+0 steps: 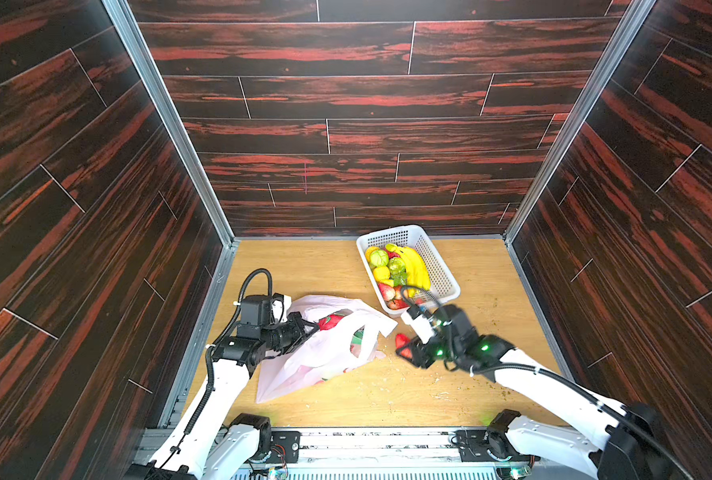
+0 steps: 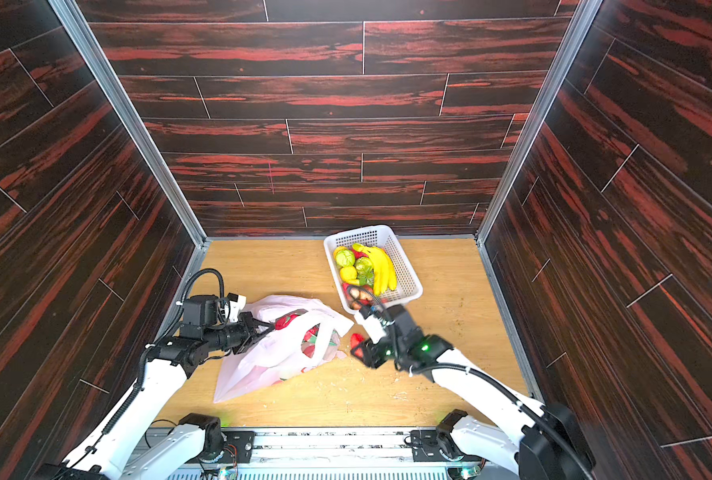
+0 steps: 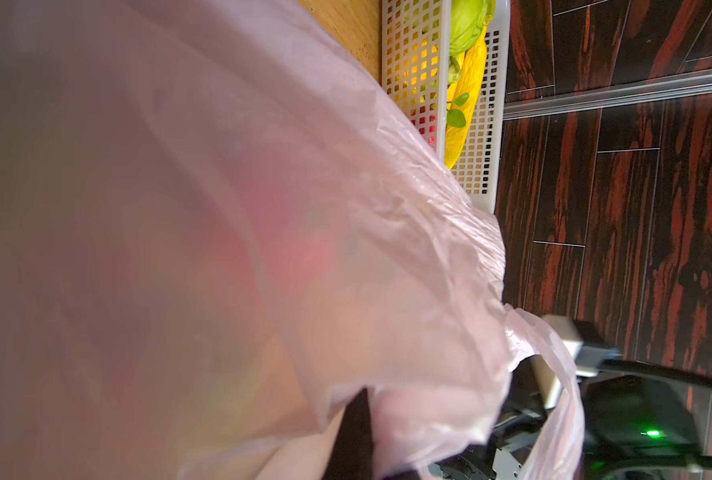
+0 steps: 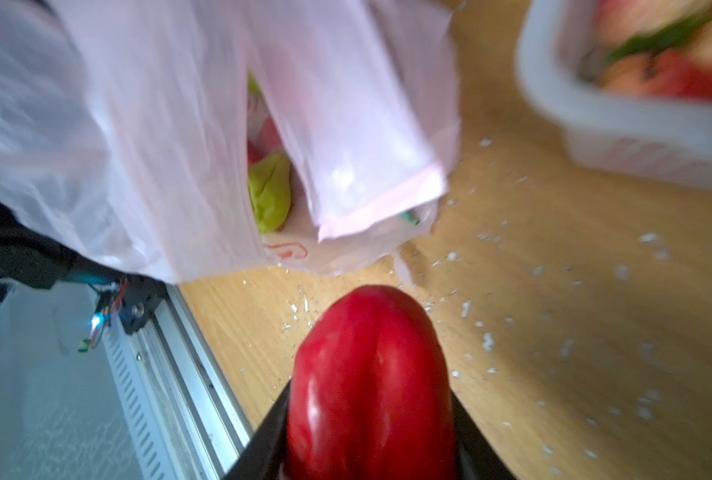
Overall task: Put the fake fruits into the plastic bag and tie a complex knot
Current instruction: 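Lift the red pepper with the right gripper and carry it to the bag, then lower the red pepper into the bag opening beside the left gripper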
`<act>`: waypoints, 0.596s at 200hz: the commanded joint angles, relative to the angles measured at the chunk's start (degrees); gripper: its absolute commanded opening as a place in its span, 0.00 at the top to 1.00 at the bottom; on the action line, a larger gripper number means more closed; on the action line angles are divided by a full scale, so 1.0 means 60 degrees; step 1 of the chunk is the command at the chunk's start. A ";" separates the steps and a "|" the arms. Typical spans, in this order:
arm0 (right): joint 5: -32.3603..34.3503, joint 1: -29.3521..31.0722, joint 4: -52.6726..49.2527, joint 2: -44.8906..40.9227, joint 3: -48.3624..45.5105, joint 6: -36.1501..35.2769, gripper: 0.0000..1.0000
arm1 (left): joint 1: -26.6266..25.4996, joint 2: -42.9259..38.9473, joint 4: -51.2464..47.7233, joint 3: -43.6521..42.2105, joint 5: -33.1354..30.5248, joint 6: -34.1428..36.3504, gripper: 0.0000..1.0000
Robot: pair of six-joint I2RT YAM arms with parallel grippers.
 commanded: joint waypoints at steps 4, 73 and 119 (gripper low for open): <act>0.0099 0.0284 0.2047 0.0889 -0.0063 0.0002 0.63 | 0.0052 -0.0053 0.0087 -0.0077 0.0201 0.0173 1.00; -0.0802 0.0313 0.3547 0.3303 0.1391 -0.1635 0.63 | 0.0051 0.0113 -0.0052 -0.0048 0.0511 0.0603 1.00; -0.1393 0.0691 0.3747 0.4347 0.2687 -0.2094 0.63 | 0.0051 0.0342 -0.0003 0.0031 0.0771 0.0776 1.00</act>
